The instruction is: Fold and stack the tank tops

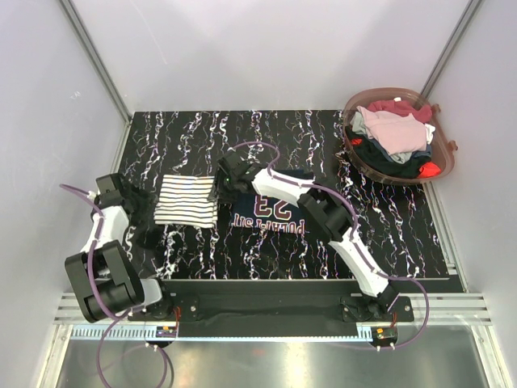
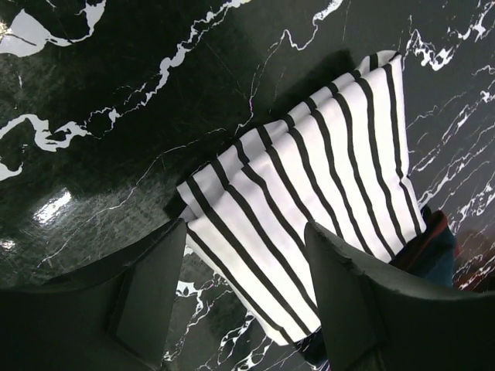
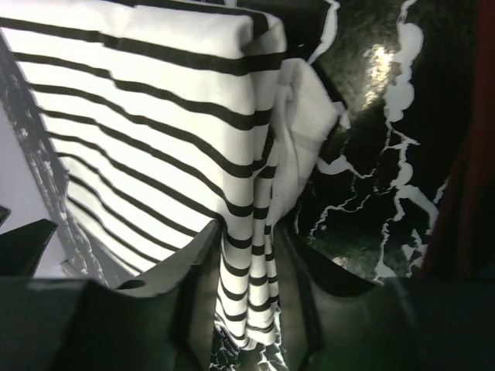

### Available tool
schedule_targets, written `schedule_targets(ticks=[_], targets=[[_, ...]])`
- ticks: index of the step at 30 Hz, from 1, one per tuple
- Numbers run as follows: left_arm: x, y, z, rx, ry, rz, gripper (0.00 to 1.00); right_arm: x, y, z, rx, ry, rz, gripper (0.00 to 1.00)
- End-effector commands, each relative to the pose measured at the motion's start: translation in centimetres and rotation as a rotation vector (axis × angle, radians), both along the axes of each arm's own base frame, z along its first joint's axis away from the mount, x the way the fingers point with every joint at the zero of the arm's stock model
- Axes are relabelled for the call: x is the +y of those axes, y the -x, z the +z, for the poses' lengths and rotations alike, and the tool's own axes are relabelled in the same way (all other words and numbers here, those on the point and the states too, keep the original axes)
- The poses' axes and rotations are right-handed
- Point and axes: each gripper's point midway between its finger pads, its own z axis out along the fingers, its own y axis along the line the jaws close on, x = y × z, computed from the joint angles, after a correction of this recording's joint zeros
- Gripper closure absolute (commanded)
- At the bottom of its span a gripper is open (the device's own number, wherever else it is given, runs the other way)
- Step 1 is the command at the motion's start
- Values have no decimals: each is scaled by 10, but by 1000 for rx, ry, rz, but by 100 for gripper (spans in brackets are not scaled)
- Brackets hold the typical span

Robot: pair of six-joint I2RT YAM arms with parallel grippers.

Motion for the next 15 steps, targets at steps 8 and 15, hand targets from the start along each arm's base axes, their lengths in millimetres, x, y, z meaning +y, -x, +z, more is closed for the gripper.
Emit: schedule_targets(ticks=[8,15], targets=[[-3,-11,-3,-53,-98,-11,36,-44,-18,-10,-23,71,42,87],[-32,-28,-17,-44,-125,-150,39,-63,-32,-17,23,92,221,88]])
